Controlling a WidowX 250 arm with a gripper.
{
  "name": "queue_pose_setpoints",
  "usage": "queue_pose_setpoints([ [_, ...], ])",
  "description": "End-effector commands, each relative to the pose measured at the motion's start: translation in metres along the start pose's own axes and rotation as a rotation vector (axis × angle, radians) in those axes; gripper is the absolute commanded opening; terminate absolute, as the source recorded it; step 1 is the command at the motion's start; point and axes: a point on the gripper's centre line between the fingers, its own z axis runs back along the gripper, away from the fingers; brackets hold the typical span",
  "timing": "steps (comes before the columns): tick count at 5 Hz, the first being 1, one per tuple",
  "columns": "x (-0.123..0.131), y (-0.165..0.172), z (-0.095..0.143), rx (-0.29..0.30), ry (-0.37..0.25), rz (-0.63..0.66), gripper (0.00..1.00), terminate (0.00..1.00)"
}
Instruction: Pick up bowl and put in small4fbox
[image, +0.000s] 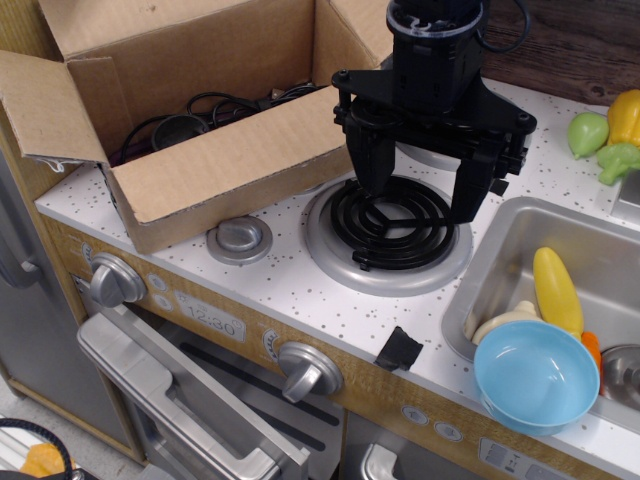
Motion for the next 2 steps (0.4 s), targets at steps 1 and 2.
queue_pose_setpoints([
  [1, 0.0, 0.0, 0.0, 0.0, 0.0, 0.0, 1.0, 0.0],
  [2, -0.001, -0.03, -0.009, -0.041, -0.005, 0.014, 1.0, 0.0],
])
